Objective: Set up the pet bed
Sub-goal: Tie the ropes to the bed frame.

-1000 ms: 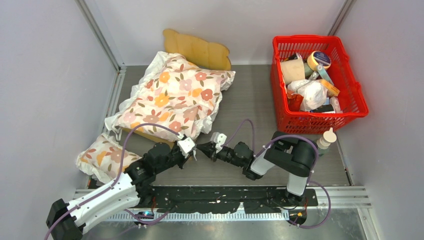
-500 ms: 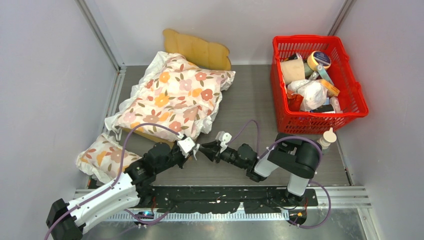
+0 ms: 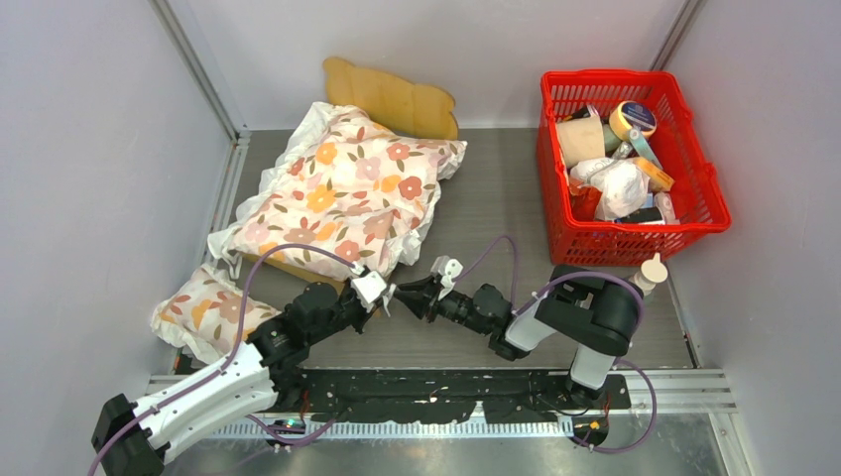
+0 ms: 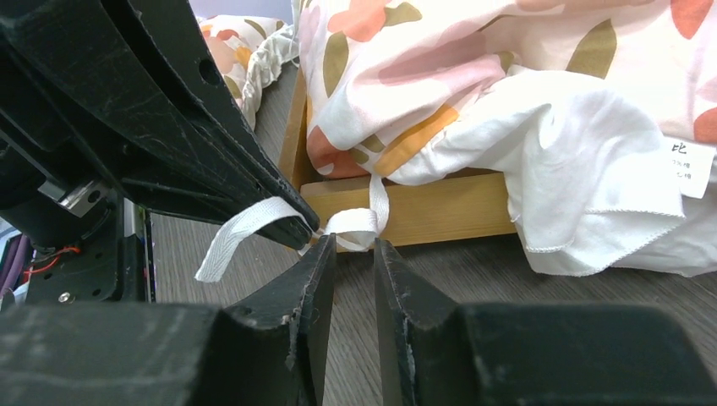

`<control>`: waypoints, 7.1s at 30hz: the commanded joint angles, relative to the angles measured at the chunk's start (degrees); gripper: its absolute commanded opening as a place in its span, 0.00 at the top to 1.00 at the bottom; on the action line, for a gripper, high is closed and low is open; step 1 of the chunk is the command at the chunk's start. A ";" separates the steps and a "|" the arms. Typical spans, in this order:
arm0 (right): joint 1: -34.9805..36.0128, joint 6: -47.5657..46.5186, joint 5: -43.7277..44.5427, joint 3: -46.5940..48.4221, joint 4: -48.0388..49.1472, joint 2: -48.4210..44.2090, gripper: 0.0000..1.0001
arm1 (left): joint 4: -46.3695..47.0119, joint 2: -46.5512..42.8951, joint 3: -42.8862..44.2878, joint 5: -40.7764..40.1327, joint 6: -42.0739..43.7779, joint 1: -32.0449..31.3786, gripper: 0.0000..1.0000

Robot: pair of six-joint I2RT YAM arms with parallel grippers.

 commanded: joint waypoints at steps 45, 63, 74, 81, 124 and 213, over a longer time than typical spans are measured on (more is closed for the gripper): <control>-3.75 25.09 3.01 -0.98 -5.60 -6.86 0.73 | 4.41 0.07 2.17 -2.07 -0.65 -0.16 1.00; -3.73 29.21 -8.98 -1.11 5.67 1.38 0.53 | 3.94 -0.50 2.51 -2.07 -0.39 -0.16 1.00; -3.79 29.82 -8.70 1.53 6.63 4.53 0.56 | 4.51 0.04 2.42 -2.07 -0.56 -0.16 1.00; -3.80 27.87 -8.48 3.25 5.02 2.46 0.86 | 4.66 -0.12 2.19 -2.11 -0.82 -0.16 1.00; -2.67 20.37 -6.60 14.22 -29.99 -5.68 0.95 | 3.79 -1.08 2.80 -1.33 0.47 -0.16 1.00; -12.09 20.78 -23.88 18.02 -28.38 1.58 0.58 | 1.57 -4.02 3.52 -2.06 0.51 -0.16 1.00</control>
